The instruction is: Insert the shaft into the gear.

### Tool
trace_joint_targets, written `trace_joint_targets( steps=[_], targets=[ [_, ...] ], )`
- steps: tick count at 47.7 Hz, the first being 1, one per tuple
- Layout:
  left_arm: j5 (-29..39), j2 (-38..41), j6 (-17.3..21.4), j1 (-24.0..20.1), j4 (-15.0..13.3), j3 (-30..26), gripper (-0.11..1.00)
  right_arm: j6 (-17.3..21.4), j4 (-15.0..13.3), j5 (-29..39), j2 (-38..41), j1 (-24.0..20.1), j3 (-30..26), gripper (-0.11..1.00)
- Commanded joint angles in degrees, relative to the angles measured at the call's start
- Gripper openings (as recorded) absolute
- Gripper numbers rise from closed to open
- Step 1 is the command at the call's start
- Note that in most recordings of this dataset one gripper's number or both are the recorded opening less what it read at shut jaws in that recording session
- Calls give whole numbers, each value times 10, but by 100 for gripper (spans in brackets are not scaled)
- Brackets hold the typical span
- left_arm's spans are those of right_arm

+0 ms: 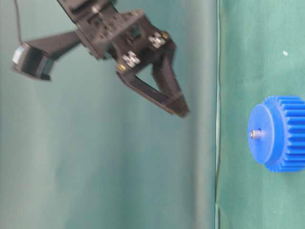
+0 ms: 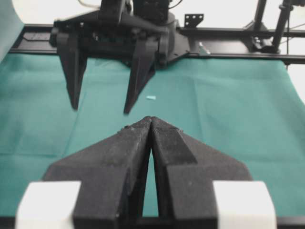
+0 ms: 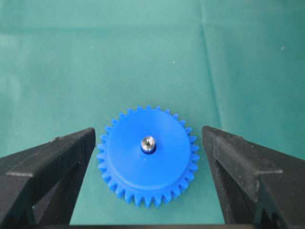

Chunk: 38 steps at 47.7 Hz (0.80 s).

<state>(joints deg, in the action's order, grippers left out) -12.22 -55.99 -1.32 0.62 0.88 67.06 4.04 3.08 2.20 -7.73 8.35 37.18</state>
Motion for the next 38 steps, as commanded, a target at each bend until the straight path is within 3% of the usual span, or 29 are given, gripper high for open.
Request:
trace_joint_targets(
  steps=[1, 17, 38],
  targets=[
    [-4, 2, -1, 1, 2, -18, 0, -1, -4, -1, -52, -2, 6, 95],
    [-6, 2, 0, 1, 2, -18, 0, 0, -4, 3, -250, -2, 107, 95],
    [-8, 3, -1, 1, 2, -20, 0, 1, -5, 120, -521, 0, 203, 95]
  ],
)
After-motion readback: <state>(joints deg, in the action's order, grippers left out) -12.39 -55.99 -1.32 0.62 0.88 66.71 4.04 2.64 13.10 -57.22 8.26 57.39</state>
